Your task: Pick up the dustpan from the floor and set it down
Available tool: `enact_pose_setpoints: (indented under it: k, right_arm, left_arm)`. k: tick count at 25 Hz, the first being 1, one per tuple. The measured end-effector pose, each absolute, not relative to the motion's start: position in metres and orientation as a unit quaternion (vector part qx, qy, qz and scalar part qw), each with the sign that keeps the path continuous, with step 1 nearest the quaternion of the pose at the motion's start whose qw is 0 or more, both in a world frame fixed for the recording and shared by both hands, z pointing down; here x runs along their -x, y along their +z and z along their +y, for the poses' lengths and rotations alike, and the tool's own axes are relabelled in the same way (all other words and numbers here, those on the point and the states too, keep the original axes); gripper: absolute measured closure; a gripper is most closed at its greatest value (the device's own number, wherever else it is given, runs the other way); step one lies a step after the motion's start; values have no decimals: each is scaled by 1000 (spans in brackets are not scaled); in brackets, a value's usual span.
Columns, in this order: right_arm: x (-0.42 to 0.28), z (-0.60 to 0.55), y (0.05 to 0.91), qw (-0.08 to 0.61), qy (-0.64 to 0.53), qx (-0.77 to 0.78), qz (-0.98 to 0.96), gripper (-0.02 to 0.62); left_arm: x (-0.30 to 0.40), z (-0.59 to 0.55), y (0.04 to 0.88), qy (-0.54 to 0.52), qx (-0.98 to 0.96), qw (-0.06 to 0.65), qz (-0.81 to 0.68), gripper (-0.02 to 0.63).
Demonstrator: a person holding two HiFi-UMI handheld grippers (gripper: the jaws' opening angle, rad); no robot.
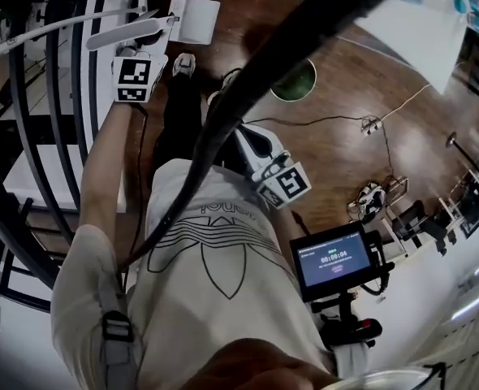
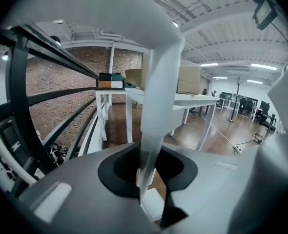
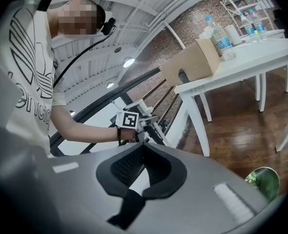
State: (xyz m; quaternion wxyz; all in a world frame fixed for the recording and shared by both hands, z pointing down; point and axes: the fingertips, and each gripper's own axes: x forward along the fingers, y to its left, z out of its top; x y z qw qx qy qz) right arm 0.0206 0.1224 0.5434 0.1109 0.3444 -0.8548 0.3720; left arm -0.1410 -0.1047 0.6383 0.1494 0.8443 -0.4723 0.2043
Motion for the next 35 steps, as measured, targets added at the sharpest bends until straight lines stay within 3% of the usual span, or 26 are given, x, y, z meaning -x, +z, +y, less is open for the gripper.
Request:
enact_pose_setpoints:
  k: [5,10,19,25,35]
  right_arm:
    - [-28,114,544,99,366,-367,-850,592]
    - [-39,103,500,82,349,-369,-858,592]
    - [-24,75,515,41,271,-371,-887,592]
    - [-44,65,463,3,224,-369,-902,592]
    - [-72,38,450,-13,173,-393,-903,594]
  left_arm:
    - [140,-106,639,212,-842,155,-471,511]
    - [129,-98,587,225,-839,167,-466,511]
    - [139,-86,557,212,-836,145,-484,512]
    - [122,-61,496,217,-832,143,-490,514]
    - [105,-45,471,207,-841,134,-482,514]
